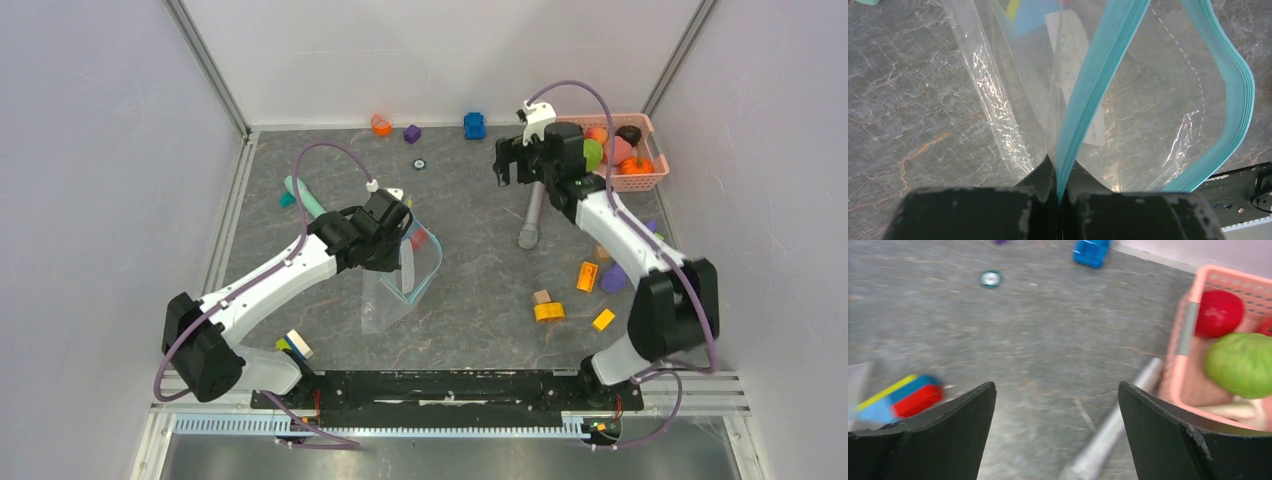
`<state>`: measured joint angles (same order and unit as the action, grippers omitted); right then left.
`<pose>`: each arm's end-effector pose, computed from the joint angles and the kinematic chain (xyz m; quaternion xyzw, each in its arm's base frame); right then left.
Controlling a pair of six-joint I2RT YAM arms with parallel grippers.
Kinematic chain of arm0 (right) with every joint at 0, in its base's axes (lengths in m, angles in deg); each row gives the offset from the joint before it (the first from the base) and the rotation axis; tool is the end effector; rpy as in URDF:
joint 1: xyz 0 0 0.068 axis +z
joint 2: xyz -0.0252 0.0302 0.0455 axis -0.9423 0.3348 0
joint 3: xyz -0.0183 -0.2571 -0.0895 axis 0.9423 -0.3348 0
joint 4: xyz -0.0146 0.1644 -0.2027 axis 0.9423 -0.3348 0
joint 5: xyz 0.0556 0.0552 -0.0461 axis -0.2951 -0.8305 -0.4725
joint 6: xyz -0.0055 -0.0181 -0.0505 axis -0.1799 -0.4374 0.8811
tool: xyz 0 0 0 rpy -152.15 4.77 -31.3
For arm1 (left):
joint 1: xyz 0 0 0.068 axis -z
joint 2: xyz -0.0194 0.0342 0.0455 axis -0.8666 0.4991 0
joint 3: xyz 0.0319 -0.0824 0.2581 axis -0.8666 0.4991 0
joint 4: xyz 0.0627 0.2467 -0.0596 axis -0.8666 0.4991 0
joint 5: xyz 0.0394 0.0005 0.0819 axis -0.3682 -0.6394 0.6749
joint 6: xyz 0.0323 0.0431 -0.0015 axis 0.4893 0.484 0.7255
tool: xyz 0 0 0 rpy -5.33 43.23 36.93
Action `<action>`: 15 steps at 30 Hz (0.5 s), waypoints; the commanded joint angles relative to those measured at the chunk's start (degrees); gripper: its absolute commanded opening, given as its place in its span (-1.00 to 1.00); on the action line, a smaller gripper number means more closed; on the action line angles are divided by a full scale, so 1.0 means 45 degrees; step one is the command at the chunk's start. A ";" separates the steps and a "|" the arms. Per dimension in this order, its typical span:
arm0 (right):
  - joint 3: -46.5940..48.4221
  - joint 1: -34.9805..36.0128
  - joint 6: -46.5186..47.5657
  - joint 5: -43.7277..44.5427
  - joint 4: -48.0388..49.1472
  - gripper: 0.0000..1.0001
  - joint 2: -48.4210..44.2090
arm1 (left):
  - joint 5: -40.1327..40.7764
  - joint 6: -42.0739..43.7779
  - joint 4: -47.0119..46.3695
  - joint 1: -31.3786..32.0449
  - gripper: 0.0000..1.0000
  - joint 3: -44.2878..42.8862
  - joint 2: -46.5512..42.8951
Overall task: Place the food in the zip-top bag and seal the zipper
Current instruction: Move the bin to the center of the board.
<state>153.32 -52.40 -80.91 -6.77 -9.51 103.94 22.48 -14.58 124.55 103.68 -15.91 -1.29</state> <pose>0.3280 0.1102 0.3171 -0.1311 0.8177 0.1432 0.5418 0.1970 -0.1775 0.2918 0.0743 0.9577 -0.0782 0.2667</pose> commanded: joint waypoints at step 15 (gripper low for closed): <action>0.6580 -0.2316 0.3529 0.3175 -0.2215 0.56 0.7983 | -0.0755 0.1287 0.0172 -0.0825 -0.96 -0.0433 0.0403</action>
<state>180.86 -63.04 -69.13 3.98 -20.54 139.15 20.36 -11.54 125.71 100.25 -16.50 0.64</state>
